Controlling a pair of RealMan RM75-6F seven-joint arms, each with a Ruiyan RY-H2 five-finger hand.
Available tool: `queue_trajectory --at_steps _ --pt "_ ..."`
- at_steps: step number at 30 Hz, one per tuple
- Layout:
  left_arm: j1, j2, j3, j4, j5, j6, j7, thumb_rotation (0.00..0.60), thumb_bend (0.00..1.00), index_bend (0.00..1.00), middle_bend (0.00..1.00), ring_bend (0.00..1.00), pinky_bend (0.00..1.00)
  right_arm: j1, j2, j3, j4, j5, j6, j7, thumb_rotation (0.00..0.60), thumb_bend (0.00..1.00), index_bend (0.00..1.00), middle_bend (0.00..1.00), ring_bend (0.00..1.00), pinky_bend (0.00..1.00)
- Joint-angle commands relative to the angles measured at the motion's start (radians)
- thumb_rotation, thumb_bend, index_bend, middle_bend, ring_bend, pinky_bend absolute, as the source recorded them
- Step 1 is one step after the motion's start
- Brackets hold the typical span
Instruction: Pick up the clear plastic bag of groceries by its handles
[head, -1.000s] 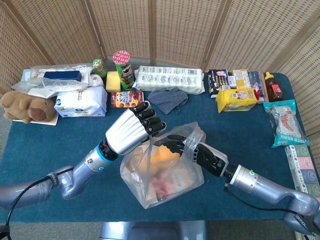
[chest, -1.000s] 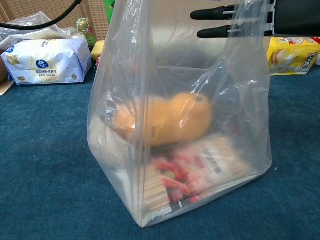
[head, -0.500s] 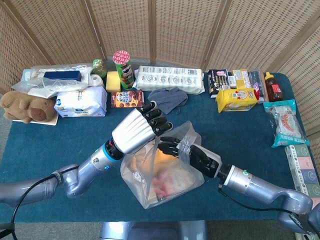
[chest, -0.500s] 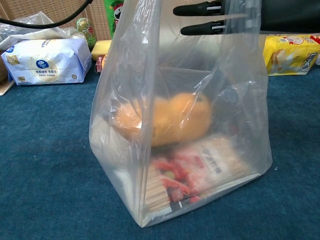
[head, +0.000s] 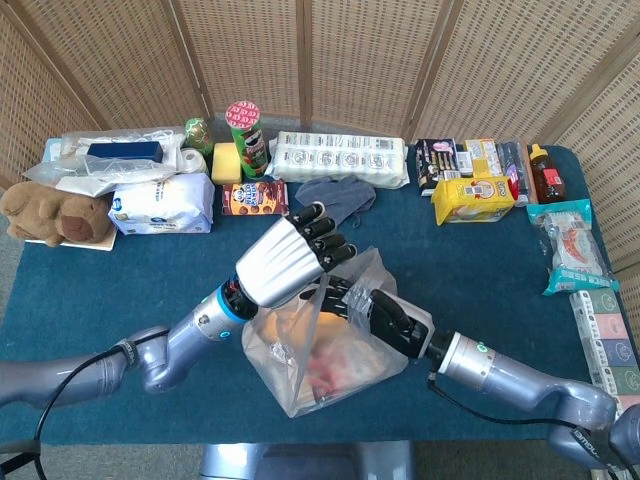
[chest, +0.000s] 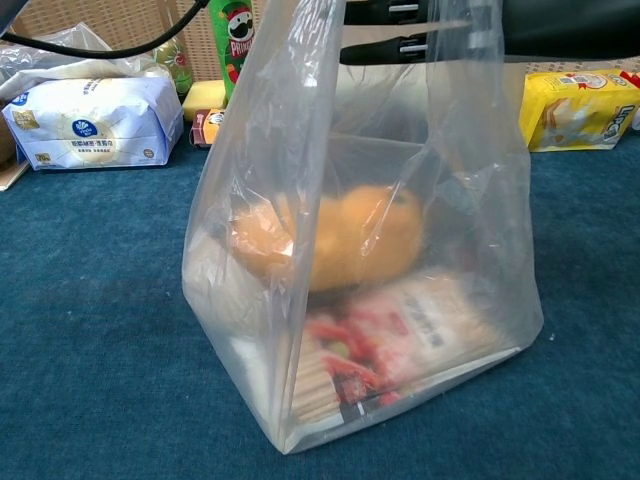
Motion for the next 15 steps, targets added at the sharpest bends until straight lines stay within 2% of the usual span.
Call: queue_trajectory --at_steps 1,15 --pt "-0.008 -0.008 -0.002 0.005 -0.007 -0.003 0.0 0.6 0.21 0.61 0.75 0.6 0.49 0.002 -0.002 0.001 -0.003 0.004 -0.003 0.001 0.121 0.08 0.05 0.14 0.07 0.01" --pt "-0.037 -0.029 -0.001 0.024 -0.017 -0.015 0.016 0.6 0.2 0.61 0.74 0.59 0.49 0.012 -0.017 0.015 -0.018 0.017 -0.009 0.003 0.123 0.09 0.05 0.16 0.07 0.02"
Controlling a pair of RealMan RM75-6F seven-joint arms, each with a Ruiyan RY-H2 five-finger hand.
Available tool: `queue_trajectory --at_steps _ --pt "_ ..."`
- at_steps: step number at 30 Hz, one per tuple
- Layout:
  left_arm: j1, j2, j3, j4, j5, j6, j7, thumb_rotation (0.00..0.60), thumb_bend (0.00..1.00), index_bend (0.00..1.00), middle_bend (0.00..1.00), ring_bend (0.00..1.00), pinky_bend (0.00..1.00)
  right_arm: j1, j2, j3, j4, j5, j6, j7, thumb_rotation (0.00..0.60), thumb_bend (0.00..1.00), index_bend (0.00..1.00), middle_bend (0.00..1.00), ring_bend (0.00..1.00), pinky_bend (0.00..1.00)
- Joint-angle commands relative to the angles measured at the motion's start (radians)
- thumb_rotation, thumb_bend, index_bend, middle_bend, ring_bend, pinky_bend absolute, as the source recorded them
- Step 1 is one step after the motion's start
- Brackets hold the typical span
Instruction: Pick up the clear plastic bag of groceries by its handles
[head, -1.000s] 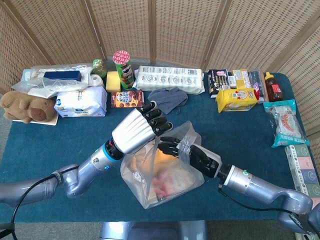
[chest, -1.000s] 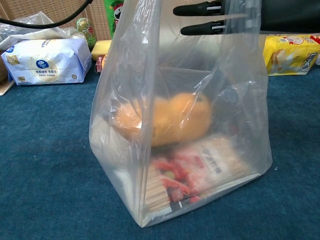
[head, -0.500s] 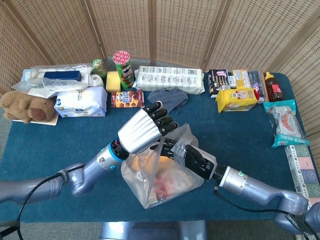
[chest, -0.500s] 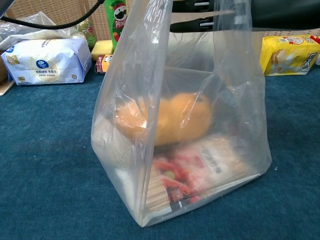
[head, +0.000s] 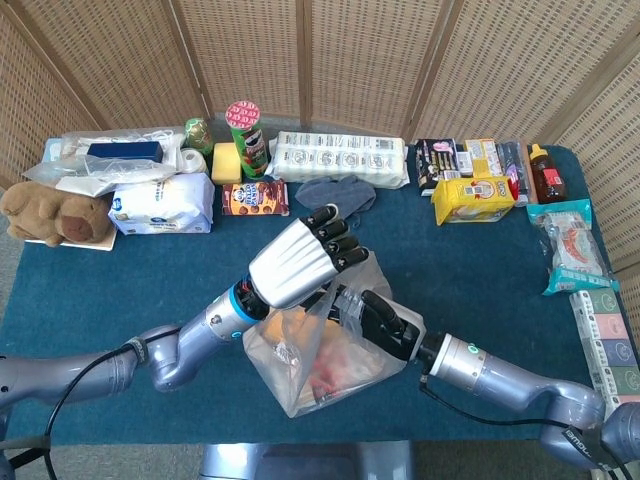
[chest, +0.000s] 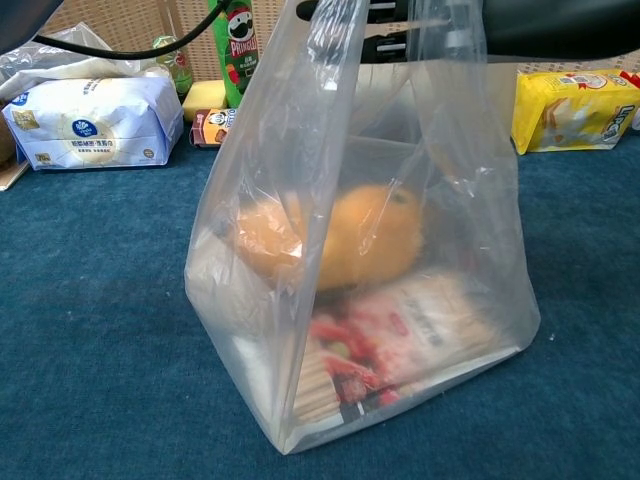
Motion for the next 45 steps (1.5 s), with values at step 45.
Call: queue_trajectory --at_steps 45 --pt "0.025 0.09 0.034 -0.096 -0.102 -0.068 0.045 0.6 0.08 0.35 0.55 0.42 0.48 -0.005 0.02 -0.017 -0.012 -0.003 -0.009 0.057 0.123 0.1 0.28 0.42 0.4 0.35"
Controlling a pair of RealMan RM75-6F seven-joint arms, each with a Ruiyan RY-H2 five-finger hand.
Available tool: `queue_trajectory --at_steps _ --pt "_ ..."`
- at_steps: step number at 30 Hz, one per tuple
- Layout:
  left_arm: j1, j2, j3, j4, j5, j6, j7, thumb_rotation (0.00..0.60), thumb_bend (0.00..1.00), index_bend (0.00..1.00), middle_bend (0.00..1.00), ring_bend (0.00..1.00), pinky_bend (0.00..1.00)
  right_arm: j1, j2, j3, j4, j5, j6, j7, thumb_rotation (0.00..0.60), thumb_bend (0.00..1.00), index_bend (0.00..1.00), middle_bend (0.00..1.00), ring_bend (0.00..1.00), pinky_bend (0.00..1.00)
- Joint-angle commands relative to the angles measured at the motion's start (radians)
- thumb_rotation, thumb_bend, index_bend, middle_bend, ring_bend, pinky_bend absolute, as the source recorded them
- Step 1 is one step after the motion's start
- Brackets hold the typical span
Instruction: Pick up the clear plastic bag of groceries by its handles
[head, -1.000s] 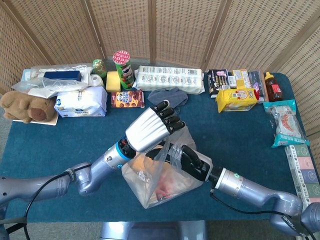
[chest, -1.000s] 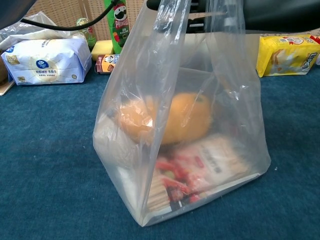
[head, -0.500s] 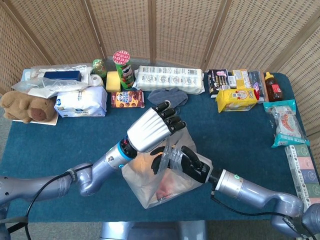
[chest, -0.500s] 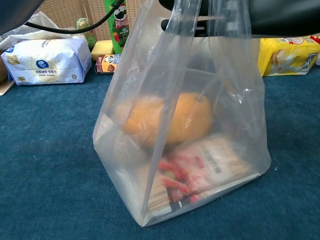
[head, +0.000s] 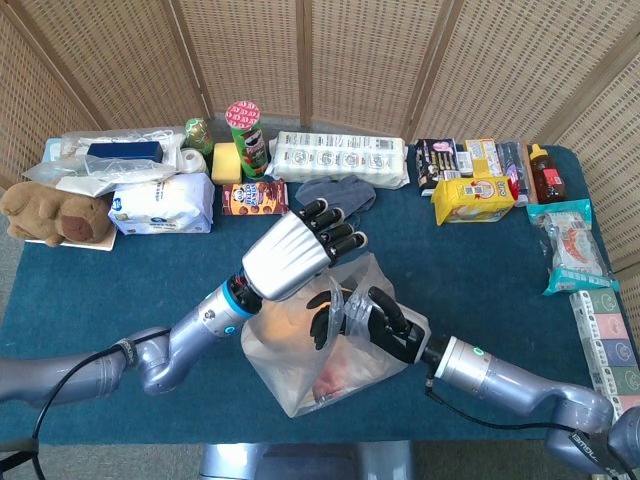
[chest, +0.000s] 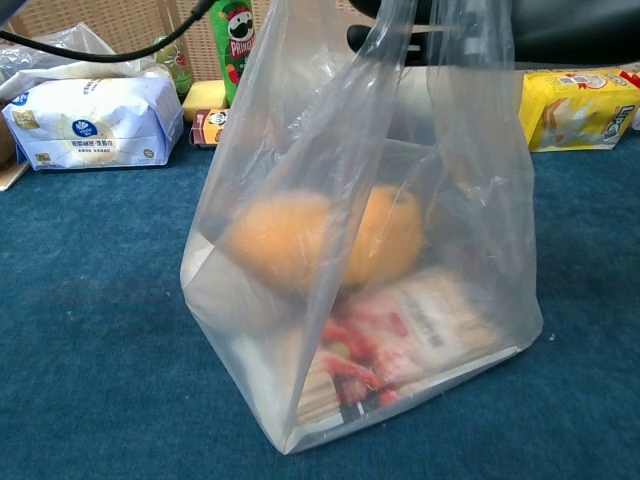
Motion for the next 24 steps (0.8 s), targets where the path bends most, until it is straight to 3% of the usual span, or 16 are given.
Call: queue_trajectory --at_steps 1,12,18,24 --pt "0.016 0.033 0.012 -0.037 -0.02 -0.025 0.022 0.6 0.08 0.34 0.54 0.41 0.48 0.001 -0.002 -0.001 0.003 -0.002 0.001 0.007 0.124 0.1 0.28 0.42 0.4 0.35" --pt "0.034 0.054 0.032 -0.059 -0.029 -0.041 0.049 0.6 0.06 0.24 0.45 0.33 0.45 0.001 -0.009 0.01 0.004 0.028 -0.003 0.028 0.124 0.11 0.28 0.42 0.42 0.39" --pt "0.047 0.071 0.031 -0.082 -0.042 -0.04 0.067 0.6 0.01 0.05 0.32 0.21 0.38 -0.005 -0.008 0.02 0.001 0.048 -0.005 0.029 0.123 0.11 0.28 0.42 0.42 0.41" --pt "0.069 0.106 0.041 -0.128 -0.053 -0.047 0.089 0.6 0.0 0.0 0.26 0.17 0.35 -0.009 -0.008 0.026 0.005 0.054 -0.011 0.041 0.126 0.11 0.28 0.42 0.42 0.41"
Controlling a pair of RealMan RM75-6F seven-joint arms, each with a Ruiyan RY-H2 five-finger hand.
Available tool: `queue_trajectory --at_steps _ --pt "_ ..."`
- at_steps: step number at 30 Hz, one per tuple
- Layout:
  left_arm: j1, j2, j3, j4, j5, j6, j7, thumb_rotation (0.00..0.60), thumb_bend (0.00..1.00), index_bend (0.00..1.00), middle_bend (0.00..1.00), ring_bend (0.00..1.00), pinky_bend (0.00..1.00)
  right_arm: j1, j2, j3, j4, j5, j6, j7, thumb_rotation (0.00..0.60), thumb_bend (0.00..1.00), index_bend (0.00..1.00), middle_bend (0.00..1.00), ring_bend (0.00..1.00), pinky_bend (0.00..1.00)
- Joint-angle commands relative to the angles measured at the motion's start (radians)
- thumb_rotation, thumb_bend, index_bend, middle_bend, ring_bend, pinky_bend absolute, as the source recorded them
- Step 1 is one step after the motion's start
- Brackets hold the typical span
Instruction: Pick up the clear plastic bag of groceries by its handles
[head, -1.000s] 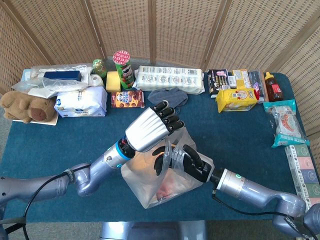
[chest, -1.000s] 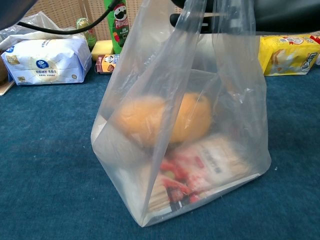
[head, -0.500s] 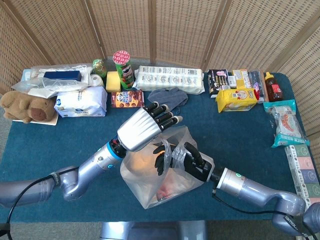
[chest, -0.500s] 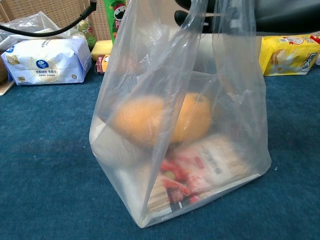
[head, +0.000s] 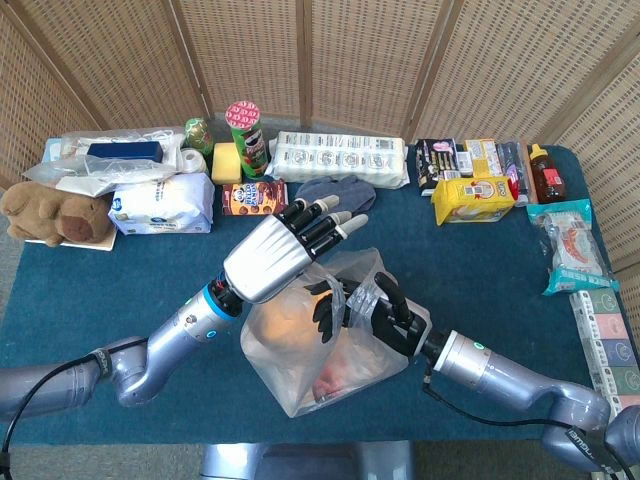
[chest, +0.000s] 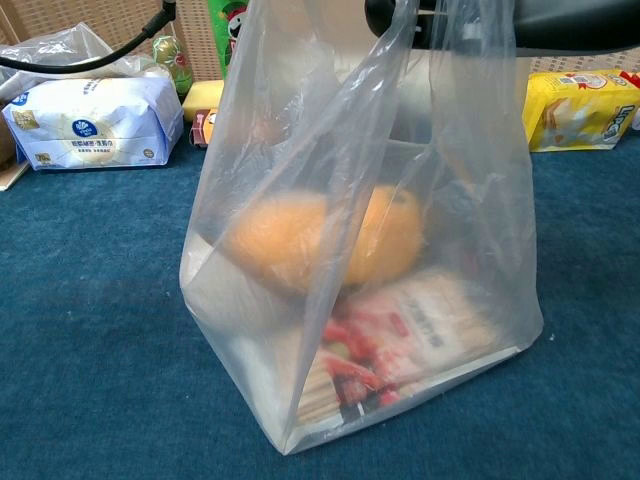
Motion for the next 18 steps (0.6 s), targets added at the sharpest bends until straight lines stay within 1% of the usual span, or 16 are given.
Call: queue_trajectory --at_steps 1,5,10,18 --pt "0.015 0.027 0.01 -0.033 -0.011 -0.012 0.024 0.6 0.0 0.0 0.26 0.16 0.35 -0.001 0.001 0.003 0.002 0.001 -0.003 0.006 0.125 0.11 0.28 0.42 0.42 0.41" --pt "0.033 0.058 0.021 -0.085 -0.034 -0.029 0.038 0.6 0.0 0.0 0.22 0.13 0.33 -0.002 0.0 0.006 0.006 0.004 -0.008 0.016 0.121 0.11 0.28 0.42 0.42 0.41" --pt "0.053 0.084 0.033 -0.12 -0.038 -0.031 0.056 0.6 0.0 0.0 0.19 0.1 0.31 -0.005 -0.001 0.01 0.011 0.007 -0.014 0.018 0.123 0.11 0.28 0.42 0.42 0.41" --pt "0.096 0.108 0.051 -0.154 -0.02 0.004 0.005 0.6 0.0 0.0 0.19 0.1 0.31 -0.009 0.0 0.016 0.021 0.016 -0.026 0.018 0.124 0.11 0.28 0.42 0.42 0.41"
